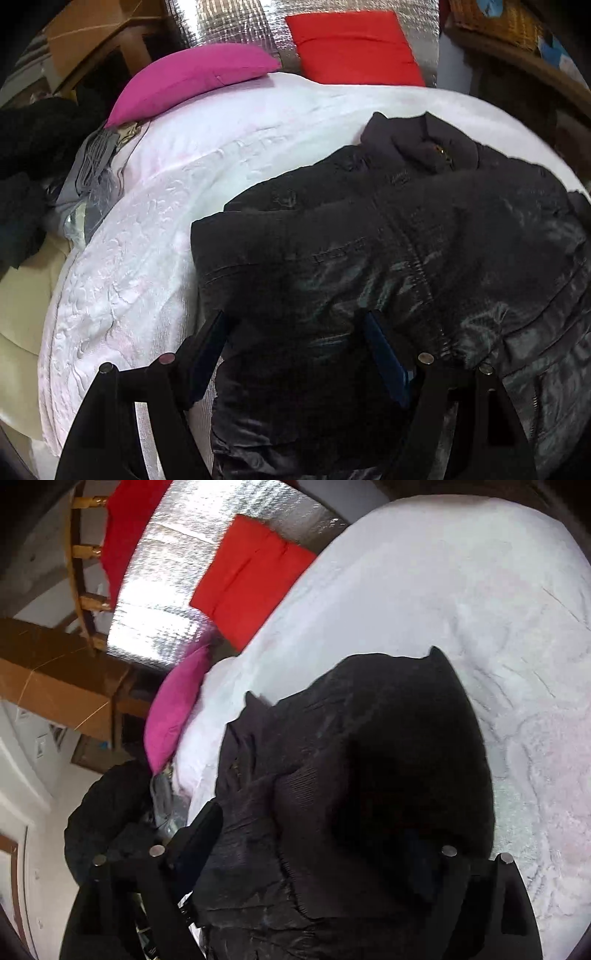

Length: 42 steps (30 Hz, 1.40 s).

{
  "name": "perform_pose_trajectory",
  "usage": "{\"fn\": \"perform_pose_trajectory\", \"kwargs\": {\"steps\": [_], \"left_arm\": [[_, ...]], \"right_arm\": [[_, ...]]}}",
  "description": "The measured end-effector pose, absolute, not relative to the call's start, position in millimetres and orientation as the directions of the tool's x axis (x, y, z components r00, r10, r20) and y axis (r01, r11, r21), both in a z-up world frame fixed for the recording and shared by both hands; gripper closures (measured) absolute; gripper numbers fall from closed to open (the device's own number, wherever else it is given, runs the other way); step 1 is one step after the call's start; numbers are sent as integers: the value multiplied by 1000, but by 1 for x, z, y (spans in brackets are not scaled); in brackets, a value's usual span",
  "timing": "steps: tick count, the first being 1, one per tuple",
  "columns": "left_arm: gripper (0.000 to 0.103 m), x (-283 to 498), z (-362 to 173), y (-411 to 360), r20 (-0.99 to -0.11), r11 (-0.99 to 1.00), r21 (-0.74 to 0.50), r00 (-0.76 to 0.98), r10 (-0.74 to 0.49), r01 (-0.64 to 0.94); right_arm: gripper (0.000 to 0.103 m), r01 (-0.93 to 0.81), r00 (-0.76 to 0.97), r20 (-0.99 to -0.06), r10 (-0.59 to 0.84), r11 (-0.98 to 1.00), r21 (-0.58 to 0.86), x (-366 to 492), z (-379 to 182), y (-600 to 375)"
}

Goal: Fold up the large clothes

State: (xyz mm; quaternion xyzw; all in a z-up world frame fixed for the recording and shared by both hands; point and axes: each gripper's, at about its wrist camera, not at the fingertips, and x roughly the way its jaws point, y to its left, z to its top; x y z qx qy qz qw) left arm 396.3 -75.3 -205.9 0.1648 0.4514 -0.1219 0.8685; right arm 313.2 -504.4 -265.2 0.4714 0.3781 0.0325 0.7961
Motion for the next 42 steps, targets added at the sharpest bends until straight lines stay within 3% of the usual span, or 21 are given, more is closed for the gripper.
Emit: {"fn": "perform_pose_trajectory", "kwargs": {"steps": [1, 3, 6, 10, 13, 15, 21, 22, 23, 24, 25, 27, 29, 31, 33, 35, 38, 40, 42], "left_arm": [[26, 396, -208, -77, -824, 912, 189, 564, -55, 364], [26, 395, -211, -80, -822, 905, 213, 568, -37, 369], [26, 392, -212, -84, -814, 897, 236, 580, -27, 373], [26, 390, -214, -89, -804, 885, 270, 595, -10, 379], [26, 389, -214, -91, -799, 881, 285, 602, 1, 377], [26, 389, -211, -88, -800, 883, 280, 600, -2, 376], [24, 386, -184, -69, -768, 908, 230, 638, -52, 351], [22, 386, -178, -65, -760, 915, 212, 647, -66, 342], [20, 385, -174, -62, -751, 922, 195, 656, -78, 333], [19, 384, -170, -60, -742, 928, 184, 665, -85, 324], [19, 385, -170, -60, -738, 931, 182, 670, -84, 317], [19, 386, -171, -64, -734, 936, 194, 677, -60, 293], [19, 386, -177, -70, -737, 933, 216, 675, -37, 287], [19, 385, -185, -77, -739, 926, 245, 673, -12, 286], [19, 384, -192, -83, -740, 919, 276, 672, 16, 282], [19, 382, -197, -86, -744, 915, 289, 668, 29, 282], [19, 378, -201, -85, -741, 911, 304, 670, 42, 280], [19, 375, -202, -85, -731, 905, 322, 680, 52, 278], [19, 374, -202, -85, -726, 903, 329, 686, 53, 278]], "right_arm": [[24, 304, 704, -590, 396, 582, 754, 316, -265, -500], [81, 330, 658, -671, 340, 671, 664, 320, -263, -489], [88, 305, 695, -668, 265, 733, 608, 313, -242, -479], [88, 312, 751, -656, 72, 837, 449, 302, -209, -469], [88, 400, 632, -773, 53, 832, 384, 321, -245, -471], [85, 434, 578, -813, 74, 815, 383, 330, -264, -473], [79, 466, 650, -759, 48, 763, 448, 311, -232, -491], [74, 466, 665, -746, 26, 767, 442, 306, -227, -494], [53, 465, 687, -726, -9, 774, 430, 300, -219, -493], [19, 457, 716, -698, -33, 778, 432, 294, -212, -491], [12, 441, 742, -669, -41, 781, 441, 293, -209, -488], [12, 342, 794, -609, -6, 832, 437, 295, -196, -470], [13, 278, 795, -607, 3, 887, 369, 299, -189, -448], [23, 204, 782, -622, 34, 930, 307, 309, -190, -420], [40, 151, 737, -673, 57, 957, 247, 323, -200, -395], [44, 125, 671, -736, 87, 966, 227, 335, -218, -379], [45, 119, 548, -832, 86, 976, 180, 348, -249, -368], [45, 97, 542, -837, 70, 985, 145, 350, -249, -366], [45, 117, 563, -820, 105, 972, 205, 351, -241, -376]]}}
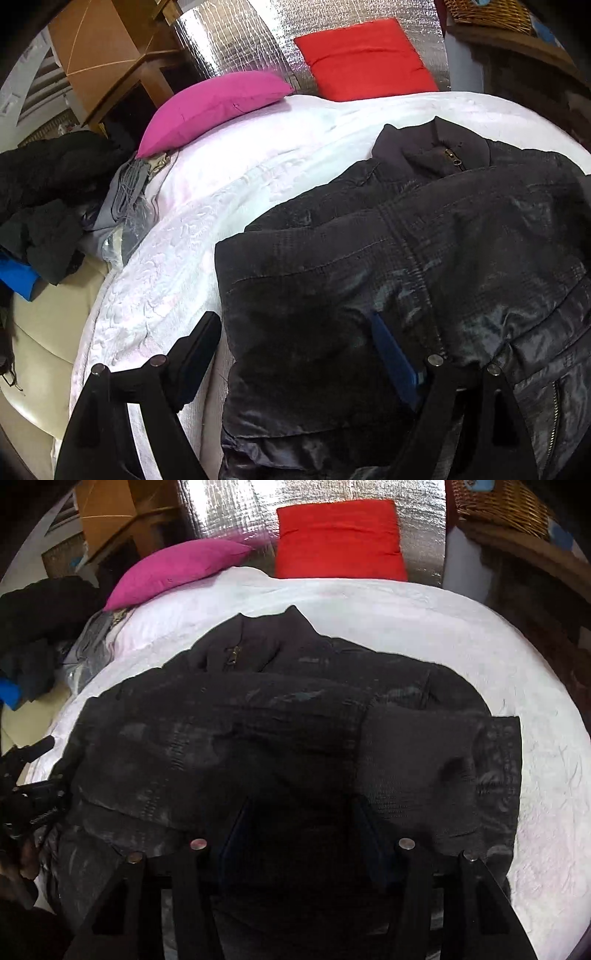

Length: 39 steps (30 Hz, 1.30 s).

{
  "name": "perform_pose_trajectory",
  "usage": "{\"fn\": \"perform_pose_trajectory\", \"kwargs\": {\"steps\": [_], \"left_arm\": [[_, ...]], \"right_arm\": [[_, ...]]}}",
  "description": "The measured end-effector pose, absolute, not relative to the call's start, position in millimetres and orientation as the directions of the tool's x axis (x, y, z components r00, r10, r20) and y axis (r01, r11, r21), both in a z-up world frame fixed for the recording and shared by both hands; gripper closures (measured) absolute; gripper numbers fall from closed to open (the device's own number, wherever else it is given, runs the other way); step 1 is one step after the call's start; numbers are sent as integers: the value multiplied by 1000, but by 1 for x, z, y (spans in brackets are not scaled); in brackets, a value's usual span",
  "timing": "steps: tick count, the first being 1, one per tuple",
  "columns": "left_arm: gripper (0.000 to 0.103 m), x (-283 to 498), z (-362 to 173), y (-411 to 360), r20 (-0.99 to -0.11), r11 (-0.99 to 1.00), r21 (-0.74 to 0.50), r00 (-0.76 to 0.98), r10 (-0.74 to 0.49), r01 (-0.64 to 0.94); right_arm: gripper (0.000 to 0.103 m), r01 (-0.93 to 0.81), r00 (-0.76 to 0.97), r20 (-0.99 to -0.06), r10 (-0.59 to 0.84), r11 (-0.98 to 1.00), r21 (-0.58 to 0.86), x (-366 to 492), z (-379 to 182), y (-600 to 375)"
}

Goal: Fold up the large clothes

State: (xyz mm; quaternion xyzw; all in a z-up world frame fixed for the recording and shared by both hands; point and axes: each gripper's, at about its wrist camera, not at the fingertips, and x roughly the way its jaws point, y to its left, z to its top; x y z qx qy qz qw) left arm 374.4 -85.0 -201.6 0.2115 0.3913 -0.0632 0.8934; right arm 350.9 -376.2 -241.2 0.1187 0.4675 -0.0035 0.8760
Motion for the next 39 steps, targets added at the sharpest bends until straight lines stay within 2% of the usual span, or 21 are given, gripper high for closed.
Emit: {"fn": "perform_pose_trajectory", "kwargs": {"steps": [2, 5, 10, 15, 21, 27, 30, 33, 39], "left_arm": [[19, 376, -202, -85, -727, 903, 326, 685, 52, 279], [19, 378, -203, -86, -729, 904, 324, 682, 51, 279], [19, 380, -206, -87, -733, 901, 324, 678, 47, 287], [19, 381, -207, -88, -733, 900, 329, 678, 53, 286], [19, 377, -204, -85, -732, 902, 327, 679, 53, 282], [19, 377, -186, -66, -730, 932, 260, 683, 19, 251], [18, 385, -197, -62, -770, 936, 247, 637, 33, 250], [18, 393, -214, -64, -812, 936, 232, 582, 36, 265], [18, 384, -198, -41, -809, 962, 150, 587, -13, 229]], "right_arm": [[45, 147, 618, -778, 116, 954, 260, 350, -232, -390], [45, 212, 676, -735, 52, 941, 262, 361, -218, -409], [44, 307, 593, -803, 62, 904, 297, 392, -254, -435], [44, 298, 597, -801, 48, 913, 277, 402, -252, -433], [44, 285, 654, -755, 45, 910, 301, 364, -227, -434], [44, 297, 605, -794, 60, 908, 295, 337, -232, -439], [44, 292, 550, -828, 109, 904, 313, 337, -251, -445], [44, 278, 571, -809, 137, 895, 348, 327, -245, -450], [44, 303, 644, -747, 163, 843, 445, 293, -229, -473]]}}
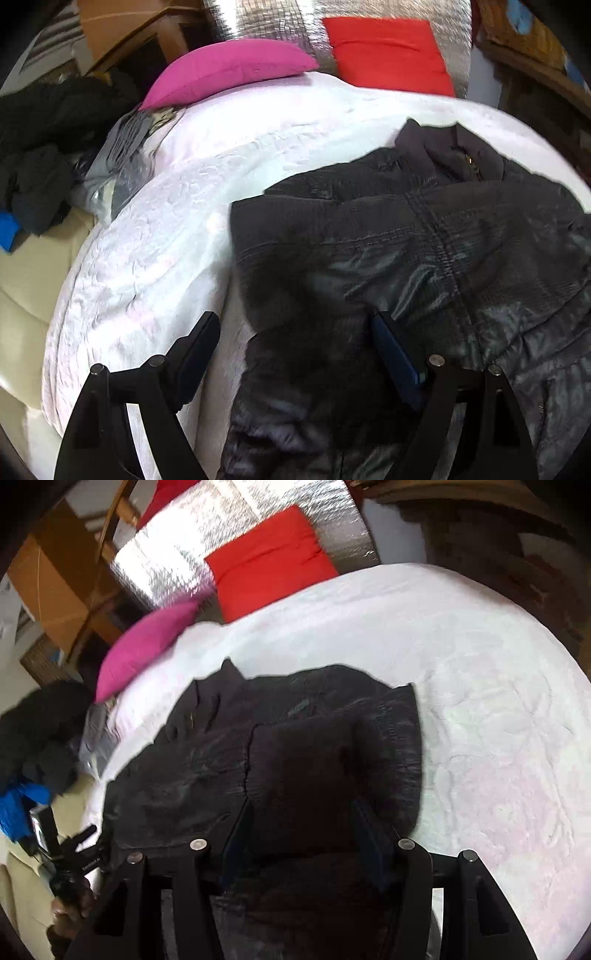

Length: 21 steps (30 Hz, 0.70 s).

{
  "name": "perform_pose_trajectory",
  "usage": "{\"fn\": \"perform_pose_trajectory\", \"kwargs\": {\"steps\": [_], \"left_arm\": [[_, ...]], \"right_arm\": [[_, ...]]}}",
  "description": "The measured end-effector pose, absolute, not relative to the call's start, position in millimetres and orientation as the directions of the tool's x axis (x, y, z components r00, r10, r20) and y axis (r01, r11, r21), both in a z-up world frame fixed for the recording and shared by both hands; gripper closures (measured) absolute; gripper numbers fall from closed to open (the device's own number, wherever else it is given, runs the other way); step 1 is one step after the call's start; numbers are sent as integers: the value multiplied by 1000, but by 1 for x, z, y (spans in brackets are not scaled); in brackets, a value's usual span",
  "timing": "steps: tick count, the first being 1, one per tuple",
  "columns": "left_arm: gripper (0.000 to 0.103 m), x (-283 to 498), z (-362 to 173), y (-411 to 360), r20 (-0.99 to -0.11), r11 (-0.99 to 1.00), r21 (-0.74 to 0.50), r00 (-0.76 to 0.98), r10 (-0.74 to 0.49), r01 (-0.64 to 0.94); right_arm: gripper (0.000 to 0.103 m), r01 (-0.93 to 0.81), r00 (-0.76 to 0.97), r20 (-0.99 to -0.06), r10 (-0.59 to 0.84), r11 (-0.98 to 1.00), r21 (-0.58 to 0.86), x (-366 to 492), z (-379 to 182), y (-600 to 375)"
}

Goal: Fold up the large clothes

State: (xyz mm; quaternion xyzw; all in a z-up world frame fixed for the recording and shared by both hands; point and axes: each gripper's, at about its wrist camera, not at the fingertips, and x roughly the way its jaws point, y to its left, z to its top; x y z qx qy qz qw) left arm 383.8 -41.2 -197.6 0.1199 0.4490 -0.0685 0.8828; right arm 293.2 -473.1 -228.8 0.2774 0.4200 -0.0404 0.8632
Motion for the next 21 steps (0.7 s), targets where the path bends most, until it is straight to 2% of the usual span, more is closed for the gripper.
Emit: {"fn": "perform_pose_trajectory", "kwargs": {"steps": [6, 13, 15, 21], "left_arm": [[18, 343, -186, -10, -763, 975, 142, 646, -2, 172], [18, 286, -193, 27, -763, 988, 84, 646, -17, 126], [18, 267, -195, 30, -759, 987, 89, 650, -19, 134], [18, 218, -200, 53, -780, 987, 46, 622, -61, 154]], "right_arm": [[43, 285, 692, -705, 155, 839, 464, 254, -219, -483], [43, 275, 684, -710, 170, 841, 466, 226, -218, -479], [38, 273, 685, -707, 173, 840, 470, 215, -219, -478], [37, 242, 666, -716, 211, 846, 475, 170, -229, -470]]}}
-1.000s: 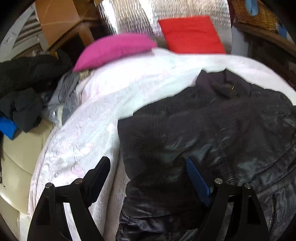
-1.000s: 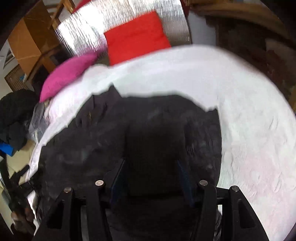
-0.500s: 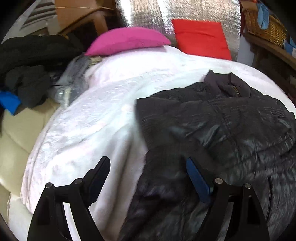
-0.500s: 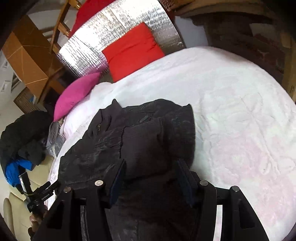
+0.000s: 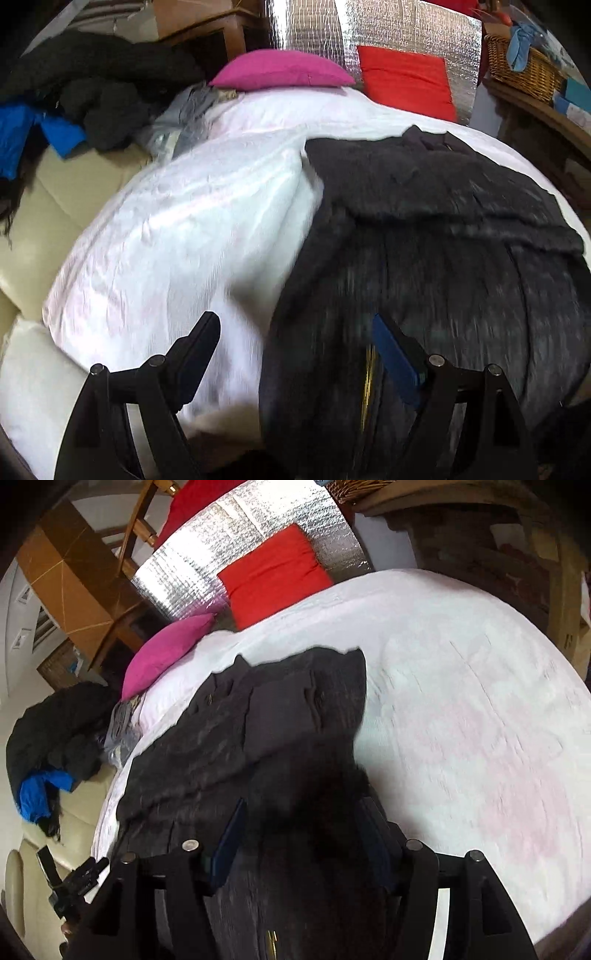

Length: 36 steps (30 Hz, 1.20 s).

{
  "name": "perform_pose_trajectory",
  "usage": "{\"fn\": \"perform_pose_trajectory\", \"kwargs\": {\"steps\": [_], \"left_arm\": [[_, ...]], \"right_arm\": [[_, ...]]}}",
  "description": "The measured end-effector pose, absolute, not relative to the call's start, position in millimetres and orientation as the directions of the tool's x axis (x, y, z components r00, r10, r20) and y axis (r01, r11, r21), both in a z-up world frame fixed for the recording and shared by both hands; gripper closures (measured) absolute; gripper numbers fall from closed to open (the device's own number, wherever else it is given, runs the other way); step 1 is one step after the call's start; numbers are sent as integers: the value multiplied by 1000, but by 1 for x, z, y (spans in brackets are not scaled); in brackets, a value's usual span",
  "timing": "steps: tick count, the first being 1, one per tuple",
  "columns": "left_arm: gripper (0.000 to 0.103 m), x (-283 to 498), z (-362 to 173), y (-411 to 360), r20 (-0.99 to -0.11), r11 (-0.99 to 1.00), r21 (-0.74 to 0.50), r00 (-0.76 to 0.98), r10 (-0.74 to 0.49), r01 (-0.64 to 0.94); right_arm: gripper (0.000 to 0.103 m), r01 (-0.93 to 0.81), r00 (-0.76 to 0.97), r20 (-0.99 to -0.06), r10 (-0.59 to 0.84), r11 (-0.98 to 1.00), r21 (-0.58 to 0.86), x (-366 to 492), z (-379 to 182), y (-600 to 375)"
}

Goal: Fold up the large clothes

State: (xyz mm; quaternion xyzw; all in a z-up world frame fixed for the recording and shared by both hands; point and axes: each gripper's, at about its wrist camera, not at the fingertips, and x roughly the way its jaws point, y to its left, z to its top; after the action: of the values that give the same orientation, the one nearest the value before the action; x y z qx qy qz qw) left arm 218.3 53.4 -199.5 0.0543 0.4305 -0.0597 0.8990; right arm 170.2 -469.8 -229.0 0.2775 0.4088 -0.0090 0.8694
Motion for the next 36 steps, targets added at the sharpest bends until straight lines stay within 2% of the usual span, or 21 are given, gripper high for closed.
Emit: {"fn": "perform_pose_trajectory", "kwargs": {"steps": [6, 8, 14, 18, 24, 25, 27, 28, 29, 31, 32, 33, 36], "left_arm": [[18, 180, -236, 75, -880, 990, -43, 463, -102, 137], [18, 174, -247, 77, -906, 986, -80, 402, -133, 146], [18, 173, -285, 66, -959, 983, -74, 258, -116, 167], [18, 180, -296, 63, -964, 982, -82, 235, -121, 170], [18, 195, -296, 51, -951, 971, -83, 275, -145, 224], [19, 198, -296, 48, -949, 970, -85, 277, -149, 228], [28, 200, -295, 46, -946, 966, -105, 277, -171, 238], [36, 196, -296, 43, -944, 964, -113, 278, -179, 240], [42, 194, -295, 44, -941, 963, -118, 281, -186, 243], [49, 194, -293, 46, -936, 960, -133, 286, -204, 248], [50, 192, -292, 44, -935, 959, -138, 287, -208, 248], [51, 194, -290, 44, -934, 958, -142, 286, -213, 248], [49, 189, -291, 41, -934, 959, -142, 288, -212, 247]], "right_arm": [[34, 196, 604, -743, 289, 850, 490, 115, -248, -445], [27, 183, 564, -767, 306, 860, 477, 98, -256, -432], [26, 180, 362, -881, 304, 905, 386, 65, -288, -405], [26, 207, 252, -915, 315, 906, 369, 60, -319, -401], [26, 209, 181, -939, 292, 921, 327, 83, -356, -390], [26, 209, 183, -937, 297, 920, 332, 85, -360, -388], [26, 214, 191, -931, 311, 912, 349, 91, -368, -384], [27, 220, 179, -929, 323, 908, 358, 92, -372, -381], [31, 229, 182, -927, 328, 903, 364, 91, -373, -380], [45, 236, 211, -917, 339, 892, 384, 87, -363, -382], [60, 237, 222, -910, 349, 886, 398, 84, -356, -383], [66, 233, 237, -897, 372, 875, 425, 80, -347, -385], [66, 192, 270, -858, 438, 848, 493, 67, -327, -384]]}}
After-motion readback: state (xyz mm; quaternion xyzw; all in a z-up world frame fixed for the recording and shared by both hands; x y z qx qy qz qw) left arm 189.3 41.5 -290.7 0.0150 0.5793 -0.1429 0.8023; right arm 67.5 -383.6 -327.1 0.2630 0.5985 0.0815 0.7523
